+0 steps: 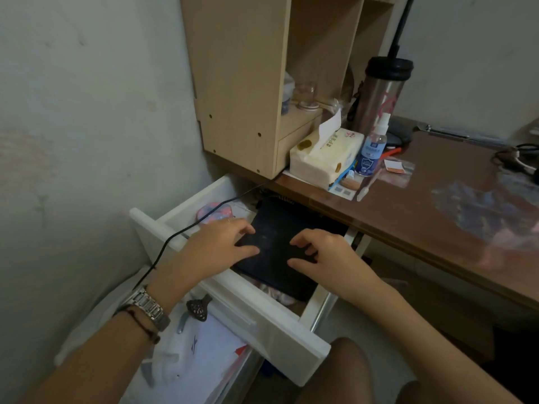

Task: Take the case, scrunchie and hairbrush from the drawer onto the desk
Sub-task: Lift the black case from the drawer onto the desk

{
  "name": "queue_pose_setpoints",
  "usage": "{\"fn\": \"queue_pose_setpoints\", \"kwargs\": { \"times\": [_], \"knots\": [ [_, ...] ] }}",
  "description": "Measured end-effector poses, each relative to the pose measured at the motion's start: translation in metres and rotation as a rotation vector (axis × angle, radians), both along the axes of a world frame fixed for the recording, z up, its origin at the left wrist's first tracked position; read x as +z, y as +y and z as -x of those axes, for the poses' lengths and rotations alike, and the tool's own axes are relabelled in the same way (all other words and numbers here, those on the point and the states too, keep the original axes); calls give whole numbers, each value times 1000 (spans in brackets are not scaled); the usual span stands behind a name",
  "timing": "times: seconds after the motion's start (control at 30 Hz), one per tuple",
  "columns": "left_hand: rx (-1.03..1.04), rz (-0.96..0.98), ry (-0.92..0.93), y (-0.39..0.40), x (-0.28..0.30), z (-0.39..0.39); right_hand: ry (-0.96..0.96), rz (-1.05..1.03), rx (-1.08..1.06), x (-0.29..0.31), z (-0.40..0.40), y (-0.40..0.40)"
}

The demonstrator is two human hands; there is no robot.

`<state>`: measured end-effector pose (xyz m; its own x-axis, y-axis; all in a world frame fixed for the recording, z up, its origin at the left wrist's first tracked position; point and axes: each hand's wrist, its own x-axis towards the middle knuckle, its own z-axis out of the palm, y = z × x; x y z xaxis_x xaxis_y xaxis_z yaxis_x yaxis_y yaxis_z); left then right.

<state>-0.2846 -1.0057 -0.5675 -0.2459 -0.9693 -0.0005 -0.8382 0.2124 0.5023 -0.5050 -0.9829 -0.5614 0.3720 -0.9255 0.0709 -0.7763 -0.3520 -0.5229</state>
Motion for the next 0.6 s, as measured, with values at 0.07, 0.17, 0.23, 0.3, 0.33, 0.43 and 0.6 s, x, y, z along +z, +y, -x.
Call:
{"fn": "queue_pose_setpoints", "kwargs": {
  "times": [0.07,0.17,0.23,0.3,0.33,0.43,0.6],
  "knots": [
    [-24,-7,-49,-8,0,4,-3,-12,-40,-2,0,-8],
    [-111,-2,-146,-17,0,12,-5,-27,-115,-4,1,-18],
    [-164,-16,-251,-21,-2,14,-4,-42,-163,-4,2,-22],
    [-214,-42,-350,-25,-6,15,-4,-70,-199,-4,3,-24],
    [-232,-53,-383,-26,-7,15,-7,-84,-215,-4,4,-25],
    [-242,-80,-417,-29,-11,12,-18,-114,-252,-3,6,-26],
    [-197,-133,-383,-29,-15,7,-32,-209,-271,-3,7,-26]
  ]
}}
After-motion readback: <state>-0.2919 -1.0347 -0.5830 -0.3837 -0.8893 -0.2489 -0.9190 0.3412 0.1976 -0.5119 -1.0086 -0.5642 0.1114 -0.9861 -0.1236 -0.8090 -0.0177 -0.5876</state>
